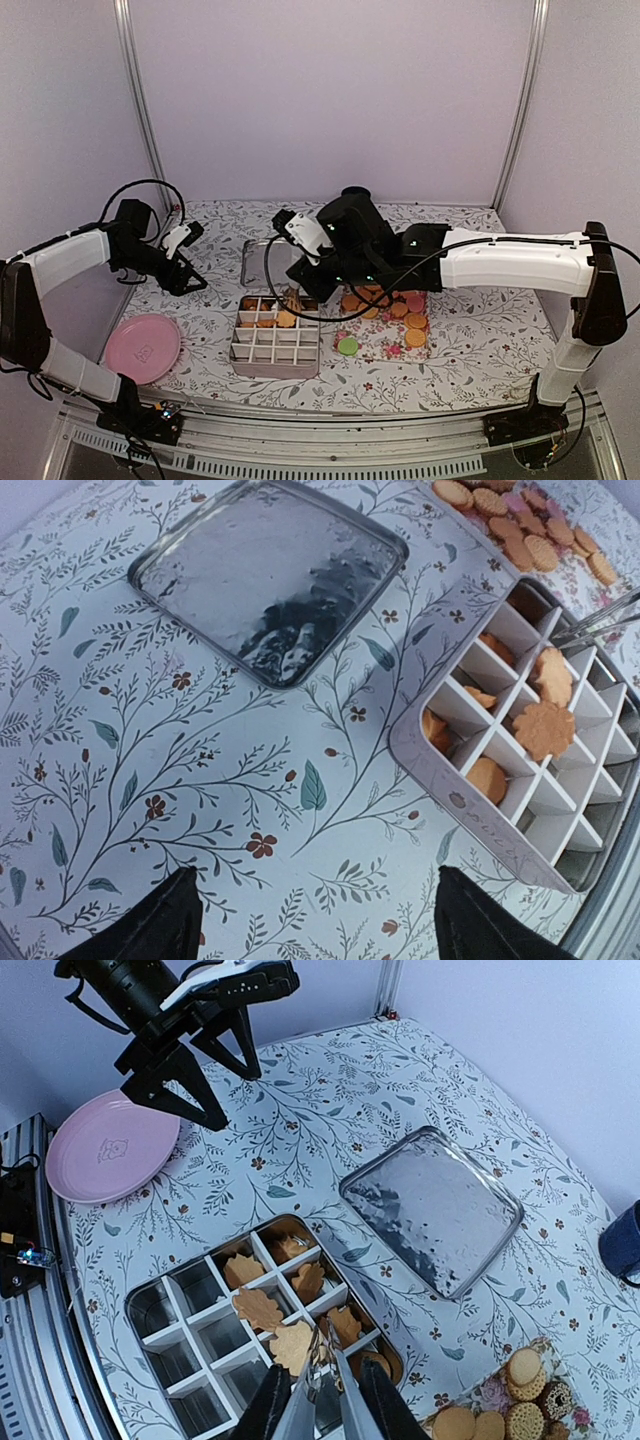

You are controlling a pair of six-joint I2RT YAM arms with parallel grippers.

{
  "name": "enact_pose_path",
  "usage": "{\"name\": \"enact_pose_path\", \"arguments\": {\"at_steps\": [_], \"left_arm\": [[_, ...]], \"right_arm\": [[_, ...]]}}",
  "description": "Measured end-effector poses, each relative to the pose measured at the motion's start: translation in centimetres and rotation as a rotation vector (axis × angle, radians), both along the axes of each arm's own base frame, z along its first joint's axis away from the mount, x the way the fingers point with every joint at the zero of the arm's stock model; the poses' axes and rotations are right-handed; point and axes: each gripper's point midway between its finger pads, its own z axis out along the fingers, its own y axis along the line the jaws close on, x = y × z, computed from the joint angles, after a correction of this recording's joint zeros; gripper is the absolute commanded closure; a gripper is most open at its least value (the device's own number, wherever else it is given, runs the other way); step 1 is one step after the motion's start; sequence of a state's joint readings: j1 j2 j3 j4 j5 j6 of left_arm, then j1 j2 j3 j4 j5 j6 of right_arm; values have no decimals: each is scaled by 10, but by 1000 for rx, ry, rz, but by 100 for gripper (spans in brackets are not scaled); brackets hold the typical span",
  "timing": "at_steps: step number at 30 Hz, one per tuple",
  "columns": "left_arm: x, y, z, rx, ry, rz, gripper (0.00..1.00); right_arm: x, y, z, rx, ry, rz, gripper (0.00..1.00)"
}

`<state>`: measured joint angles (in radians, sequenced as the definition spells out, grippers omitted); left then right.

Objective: Pack the cookies
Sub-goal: Adjust the fake cookies in the packing box.

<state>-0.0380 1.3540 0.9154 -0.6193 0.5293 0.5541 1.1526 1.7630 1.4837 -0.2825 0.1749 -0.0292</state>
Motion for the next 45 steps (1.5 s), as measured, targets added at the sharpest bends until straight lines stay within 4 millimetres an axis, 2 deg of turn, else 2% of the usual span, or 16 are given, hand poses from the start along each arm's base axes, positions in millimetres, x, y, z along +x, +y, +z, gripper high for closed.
{"name": "enact_pose_path", "arguments": {"at_steps": [4,8,10,18,25,31,40,45], "left_arm": [[0,0,0,0,0,0,19],[0,0,0,0,0,0,20],[0,0,0,0,0,0,20],[0,0,0,-2,-1,-1,20],[0,0,4,-2,-12,-1,20],[0,0,4,-2,-14,-1,20],[0,-1,4,-5,-14,-3,20],[0,-1,4,-5,-14,-2,20]], "right_arm": [[-1,0,0,-1,0,3,89],[-3,1,-1,3,9,10,72],[-4,2,-1,7,15,11,67],[-4,5,0,4,8,10,66],[-2,11,-8,-14,5,25,68],[-5,13,-18,-35,25,45,75],[-7,12,-21,-39,39,46,95],[-7,12,-21,-39,47,42,92]]}}
